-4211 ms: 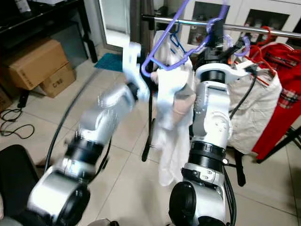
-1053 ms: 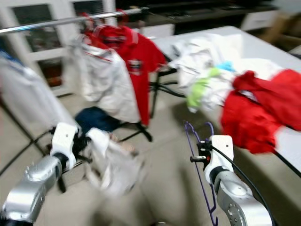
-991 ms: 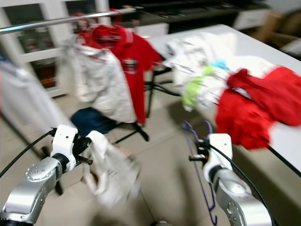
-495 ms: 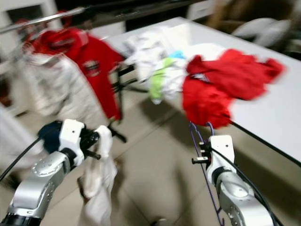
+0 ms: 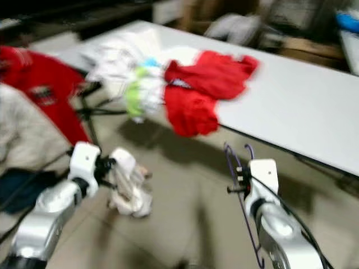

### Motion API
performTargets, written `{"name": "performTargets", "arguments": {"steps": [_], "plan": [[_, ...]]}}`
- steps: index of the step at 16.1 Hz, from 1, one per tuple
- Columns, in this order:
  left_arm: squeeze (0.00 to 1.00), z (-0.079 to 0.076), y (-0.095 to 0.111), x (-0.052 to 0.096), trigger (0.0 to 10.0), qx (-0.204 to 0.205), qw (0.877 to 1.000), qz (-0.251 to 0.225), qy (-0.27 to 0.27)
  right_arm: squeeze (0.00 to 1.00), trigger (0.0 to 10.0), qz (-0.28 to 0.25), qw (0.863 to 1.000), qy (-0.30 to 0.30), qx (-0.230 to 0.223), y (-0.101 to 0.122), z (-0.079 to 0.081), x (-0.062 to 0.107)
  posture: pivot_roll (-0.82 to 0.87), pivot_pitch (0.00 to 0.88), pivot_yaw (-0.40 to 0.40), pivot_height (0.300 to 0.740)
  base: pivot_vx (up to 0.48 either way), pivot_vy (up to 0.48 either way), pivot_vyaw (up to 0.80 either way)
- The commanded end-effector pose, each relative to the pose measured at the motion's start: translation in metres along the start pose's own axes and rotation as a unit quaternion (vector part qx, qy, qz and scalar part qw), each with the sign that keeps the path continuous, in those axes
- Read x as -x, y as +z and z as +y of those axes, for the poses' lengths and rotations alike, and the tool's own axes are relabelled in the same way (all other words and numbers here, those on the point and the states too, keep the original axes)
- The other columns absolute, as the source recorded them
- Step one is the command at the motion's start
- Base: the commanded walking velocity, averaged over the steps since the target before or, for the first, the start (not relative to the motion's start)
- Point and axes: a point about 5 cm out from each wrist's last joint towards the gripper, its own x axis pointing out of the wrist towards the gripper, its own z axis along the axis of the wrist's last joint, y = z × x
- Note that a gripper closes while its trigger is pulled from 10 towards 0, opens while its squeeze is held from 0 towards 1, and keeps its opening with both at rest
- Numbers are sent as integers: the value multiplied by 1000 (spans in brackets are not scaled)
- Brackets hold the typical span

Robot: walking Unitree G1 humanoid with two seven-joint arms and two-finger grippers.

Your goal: Hang hanger

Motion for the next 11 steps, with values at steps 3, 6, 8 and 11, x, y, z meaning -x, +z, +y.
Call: {"name": "performTargets", "arguments": {"steps": [3, 6, 8, 11], "plan": [[0, -4, 13, -8, 10000, -9, 1000, -28, -5, 0, 10000, -17, 1000, -7, 14, 7, -4, -3, -92, 0, 9, 740, 0, -420, -756], [0, -7, 21, -15, 10000, 1, 999, -46, -7, 0, 10000, -20, 999, -18, 22, 8, -10, -3, -106, 0, 20, 740, 0, -430, -756], [0, -11, 23, -18, 10000, 0, 999, -51, -14, 0, 10000, -20, 999, -21, 22, 8, -12, -2, -112, 0, 24, 740, 0, -429, -756], [0, -13, 31, -24, 10000, 31, 997, -76, -8, 0, 10000, -34, 998, -28, 36, 15, -15, -1, -118, 0, 21, 740, 0, -141, -446]]}}
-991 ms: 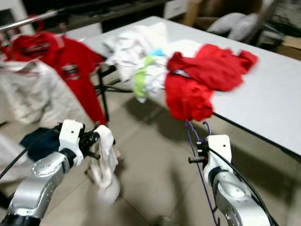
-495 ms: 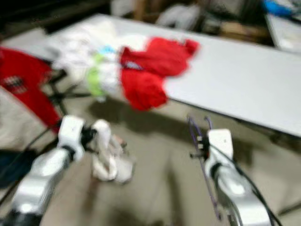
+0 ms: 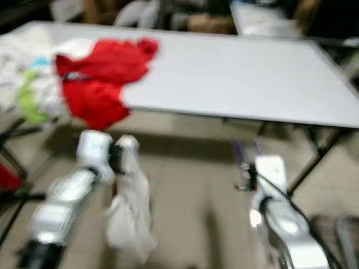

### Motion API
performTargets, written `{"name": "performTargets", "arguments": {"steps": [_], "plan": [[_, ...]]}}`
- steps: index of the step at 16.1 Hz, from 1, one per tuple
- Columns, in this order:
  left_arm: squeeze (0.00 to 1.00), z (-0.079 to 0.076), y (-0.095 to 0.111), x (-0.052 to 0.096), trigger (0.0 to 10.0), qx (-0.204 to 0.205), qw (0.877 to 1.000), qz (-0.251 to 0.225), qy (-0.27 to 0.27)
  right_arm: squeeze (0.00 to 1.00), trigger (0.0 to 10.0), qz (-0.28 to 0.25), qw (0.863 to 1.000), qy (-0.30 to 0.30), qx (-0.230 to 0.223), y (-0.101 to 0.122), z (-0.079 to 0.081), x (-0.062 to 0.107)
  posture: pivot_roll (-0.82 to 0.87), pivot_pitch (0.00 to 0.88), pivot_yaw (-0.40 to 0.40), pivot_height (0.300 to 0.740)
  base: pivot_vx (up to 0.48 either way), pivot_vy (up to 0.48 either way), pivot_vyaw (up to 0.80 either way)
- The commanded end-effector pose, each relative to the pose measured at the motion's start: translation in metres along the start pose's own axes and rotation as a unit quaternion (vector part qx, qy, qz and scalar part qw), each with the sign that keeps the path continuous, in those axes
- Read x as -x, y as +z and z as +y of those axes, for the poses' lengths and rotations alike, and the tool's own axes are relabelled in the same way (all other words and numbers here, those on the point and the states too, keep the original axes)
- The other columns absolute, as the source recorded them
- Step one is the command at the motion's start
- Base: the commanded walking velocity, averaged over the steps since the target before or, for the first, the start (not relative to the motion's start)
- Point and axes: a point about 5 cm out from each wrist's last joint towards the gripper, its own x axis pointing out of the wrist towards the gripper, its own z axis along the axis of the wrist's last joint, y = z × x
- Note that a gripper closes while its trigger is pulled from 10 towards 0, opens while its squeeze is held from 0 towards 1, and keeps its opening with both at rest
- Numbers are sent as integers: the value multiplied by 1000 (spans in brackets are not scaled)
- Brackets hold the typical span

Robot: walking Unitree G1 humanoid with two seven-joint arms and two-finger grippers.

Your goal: Hang hanger

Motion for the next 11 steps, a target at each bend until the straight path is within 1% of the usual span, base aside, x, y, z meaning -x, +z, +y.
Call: {"name": "performTargets", "arguments": {"steps": [1, 3, 4, 7, 8, 9, 10, 11], "plan": [[0, 13, 11, 1, 10000, -5, 999, -24, 22, 0, 10000, -31, 999, 11, 18, 14, 4, 1, -118, 0, 19, 740, 0, 0, 0], [0, 13, 14, -2, 10000, -12, 999, -30, 20, 0, 10000, -37, 997, 31, 67, 20, 10, -1, -119, 0, 16, 740, 0, 0, 0], [0, 7, 25, -10, 10000, -24, 999, -46, 3, 0, 10000, -62, 992, 49, 94, 33, 15, -3, -116, 0, 8, 740, 277, 0, 0], [0, 4, 35, -17, 10000, -16, 998, -59, -1, 0, 10000, -89, 992, 40, 75, 44, 11, -4, -111, 0, 2, 740, 399, 0, 0], [0, 4, 38, -20, 10000, -21, 998, -65, -8, 0, 10000, -102, 993, 34, 56, 49, 9, -4, -110, 0, 2, 740, 416, 0, 0], [0, 3, 43, -23, 10000, -16, 997, -72, -22, 0, 10000, -116, 992, 33, 43, 56, 7, -3, -112, 0, 5, 740, 412, 0, 0], [0, 4, 50, -28, 10000, -23, 996, -79, -29, 0, 10000, -126, 991, 32, 40, 60, 7, -3, -114, 0, 9, 740, 416, 0, -400], [0, 4, 54, -32, 10000, -29, 995, -84, -33, 0, 10000, -128, 990, 33, 42, 61, 7, -3, -115, 0, 9, 740, 401, 0, -800]]}}
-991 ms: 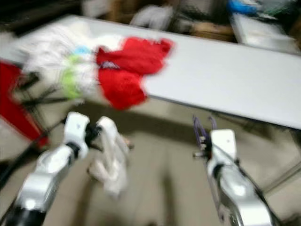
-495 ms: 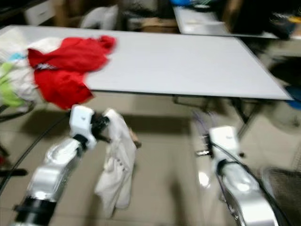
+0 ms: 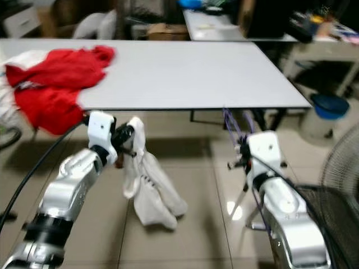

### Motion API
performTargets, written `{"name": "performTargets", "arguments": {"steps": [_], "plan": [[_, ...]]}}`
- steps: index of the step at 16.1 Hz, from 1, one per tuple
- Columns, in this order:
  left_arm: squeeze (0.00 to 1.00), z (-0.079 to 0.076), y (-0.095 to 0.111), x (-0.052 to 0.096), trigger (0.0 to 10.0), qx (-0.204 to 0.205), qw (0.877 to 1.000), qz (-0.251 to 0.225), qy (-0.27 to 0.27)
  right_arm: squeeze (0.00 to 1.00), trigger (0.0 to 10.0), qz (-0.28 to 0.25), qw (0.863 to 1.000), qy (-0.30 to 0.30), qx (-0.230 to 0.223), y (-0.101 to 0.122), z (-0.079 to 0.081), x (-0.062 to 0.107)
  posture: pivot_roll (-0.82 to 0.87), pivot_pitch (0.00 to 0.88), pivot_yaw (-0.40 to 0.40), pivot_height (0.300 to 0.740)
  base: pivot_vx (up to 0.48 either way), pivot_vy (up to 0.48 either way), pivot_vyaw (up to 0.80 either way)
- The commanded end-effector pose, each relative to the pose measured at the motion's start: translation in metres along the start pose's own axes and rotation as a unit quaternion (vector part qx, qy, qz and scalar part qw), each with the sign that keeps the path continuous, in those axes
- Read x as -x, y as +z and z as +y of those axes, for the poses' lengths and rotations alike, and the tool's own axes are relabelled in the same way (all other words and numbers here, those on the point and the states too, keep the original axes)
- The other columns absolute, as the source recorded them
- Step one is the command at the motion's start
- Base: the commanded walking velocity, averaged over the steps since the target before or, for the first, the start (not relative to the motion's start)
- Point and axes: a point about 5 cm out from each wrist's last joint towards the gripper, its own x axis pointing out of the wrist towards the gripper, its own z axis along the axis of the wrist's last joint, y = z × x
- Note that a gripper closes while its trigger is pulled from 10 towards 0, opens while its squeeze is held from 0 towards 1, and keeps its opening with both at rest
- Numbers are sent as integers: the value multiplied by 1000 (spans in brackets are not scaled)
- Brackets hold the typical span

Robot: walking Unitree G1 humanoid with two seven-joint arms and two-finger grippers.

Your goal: Hang hanger

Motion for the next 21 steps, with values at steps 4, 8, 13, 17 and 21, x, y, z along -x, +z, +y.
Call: {"name": "performTargets", "arguments": {"steps": [4, 8, 13, 17, 21], "plan": [[0, -9, 45, -31, 10000, -13, 997, -68, -42, 0, 10000, -19, 999, 20, 24, 8, -6, 4, -129, 0, 25, 740, 392, 0, -711], [0, -10, 75, -43, 10000, 6, 993, -109, -41, 0, 10000, -58, 995, 76, 6, 23, -10, 9, -129, 0, 27, 740, 388, 0, 0], [0, -17, 114, -61, 10000, 1, 986, -151, -72, 0, 10000, -107, 963, 247, -24, 54, -8, 34, -116, 0, 21, 740, 389, 0, 0], [0, -17, 152, -74, 10000, -31, 980, -177, -89, 0, 10000, -18, 916, 396, 54, 55, -18, 65, -113, 0, 29, 740, 381, 0, 0], [0, -32, 180, -81, 10000, -44, 969, -204, -131, 0, 10000, -20, 897, 438, 48, 65, -12, 69, -121, 0, 47, 740, 371, 0, 0]]}}
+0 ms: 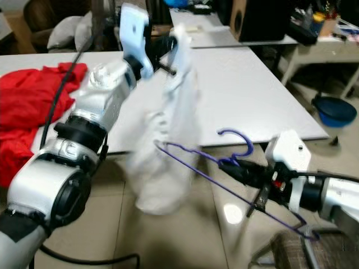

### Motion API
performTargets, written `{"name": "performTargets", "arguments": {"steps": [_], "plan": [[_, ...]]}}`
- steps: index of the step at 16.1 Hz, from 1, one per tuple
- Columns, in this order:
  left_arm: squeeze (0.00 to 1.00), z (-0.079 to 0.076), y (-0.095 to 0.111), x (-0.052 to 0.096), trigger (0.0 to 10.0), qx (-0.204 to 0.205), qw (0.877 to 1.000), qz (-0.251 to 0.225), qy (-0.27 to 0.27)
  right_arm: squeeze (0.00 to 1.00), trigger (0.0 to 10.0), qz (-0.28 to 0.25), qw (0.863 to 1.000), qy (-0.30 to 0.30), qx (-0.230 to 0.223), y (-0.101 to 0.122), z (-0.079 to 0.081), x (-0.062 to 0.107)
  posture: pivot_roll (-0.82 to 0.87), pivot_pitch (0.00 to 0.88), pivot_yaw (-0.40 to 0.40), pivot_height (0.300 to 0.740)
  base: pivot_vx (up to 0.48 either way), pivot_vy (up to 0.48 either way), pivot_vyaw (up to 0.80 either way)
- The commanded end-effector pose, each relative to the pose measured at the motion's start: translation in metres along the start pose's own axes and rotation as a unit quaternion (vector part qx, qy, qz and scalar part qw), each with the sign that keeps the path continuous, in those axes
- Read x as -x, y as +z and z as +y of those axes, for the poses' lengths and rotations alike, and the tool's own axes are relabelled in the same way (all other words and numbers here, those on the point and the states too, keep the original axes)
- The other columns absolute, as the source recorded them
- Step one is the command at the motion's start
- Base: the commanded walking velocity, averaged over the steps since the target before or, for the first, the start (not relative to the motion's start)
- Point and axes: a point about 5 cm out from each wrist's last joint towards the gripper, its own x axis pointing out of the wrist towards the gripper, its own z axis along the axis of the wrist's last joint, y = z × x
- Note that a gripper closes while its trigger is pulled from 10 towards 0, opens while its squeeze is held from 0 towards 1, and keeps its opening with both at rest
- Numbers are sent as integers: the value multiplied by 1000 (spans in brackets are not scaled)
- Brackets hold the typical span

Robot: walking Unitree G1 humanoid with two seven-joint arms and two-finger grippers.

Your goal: Hang hanger

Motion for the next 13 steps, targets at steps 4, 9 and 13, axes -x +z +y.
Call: {"name": "performTargets", "arguments": {"steps": [4, 9, 13], "plan": [[0, -17, 55, -19, 10000, 66, 990, -105, -70, 0, 10000, 10, 995, -80, 64, 2, -33, -33, -131, 0, 63, 740, 368, 0, 0], [0, 25, 117, 2, 10000, 51, 978, -196, -43, 0, 10000, 12, 931, -261, 256, 64, -132, -40, -122, 0, 54, 740, 367, 0, 0], [0, 63, 140, 30, 10000, 17, 975, -220, 34, 0, 10000, -137, 900, -294, 292, 131, -150, -43, -97, 0, 25, 740, 364, 0, 0]]}}
